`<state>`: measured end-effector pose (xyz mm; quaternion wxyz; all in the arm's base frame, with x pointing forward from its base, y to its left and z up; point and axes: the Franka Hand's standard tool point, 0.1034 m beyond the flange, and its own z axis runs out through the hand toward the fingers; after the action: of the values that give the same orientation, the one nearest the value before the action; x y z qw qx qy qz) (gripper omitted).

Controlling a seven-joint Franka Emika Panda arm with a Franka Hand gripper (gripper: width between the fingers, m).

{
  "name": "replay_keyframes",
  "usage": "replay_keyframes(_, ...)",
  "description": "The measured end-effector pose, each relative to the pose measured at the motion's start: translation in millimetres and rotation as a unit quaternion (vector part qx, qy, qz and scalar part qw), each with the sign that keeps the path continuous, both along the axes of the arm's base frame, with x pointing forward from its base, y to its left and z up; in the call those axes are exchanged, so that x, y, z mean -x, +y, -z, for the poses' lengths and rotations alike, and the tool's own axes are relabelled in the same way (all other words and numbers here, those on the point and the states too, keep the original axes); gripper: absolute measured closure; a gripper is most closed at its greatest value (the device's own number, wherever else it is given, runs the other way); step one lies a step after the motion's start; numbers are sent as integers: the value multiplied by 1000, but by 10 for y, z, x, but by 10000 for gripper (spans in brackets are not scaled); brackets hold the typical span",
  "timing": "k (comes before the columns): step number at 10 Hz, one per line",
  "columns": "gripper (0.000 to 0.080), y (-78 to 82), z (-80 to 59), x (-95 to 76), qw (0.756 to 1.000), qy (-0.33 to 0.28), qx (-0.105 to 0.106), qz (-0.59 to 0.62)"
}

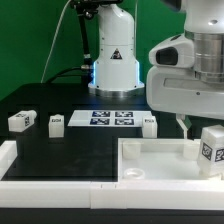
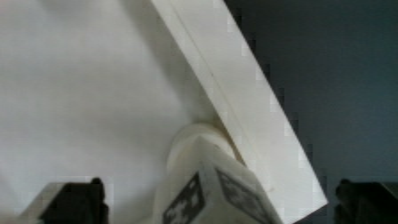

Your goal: Assemble one leg

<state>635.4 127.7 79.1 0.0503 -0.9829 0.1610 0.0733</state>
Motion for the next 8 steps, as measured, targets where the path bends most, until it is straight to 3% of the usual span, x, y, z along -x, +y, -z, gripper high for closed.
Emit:
replay_keyframes(2, 150, -4, -3, -20, 990, -15, -12, -143)
replay_keyframes(5, 150, -45, -16, -51, 950, -35, -20, -310)
replay_keyframes(6, 264, -49, -14, -50, 943, -37, -23, -331)
replay_keyframes(7, 264, -47, -14, -50, 945, -36, -23, -325)
replay_keyframes(8, 398, -48, -14, -50, 945, -36, -23, -325)
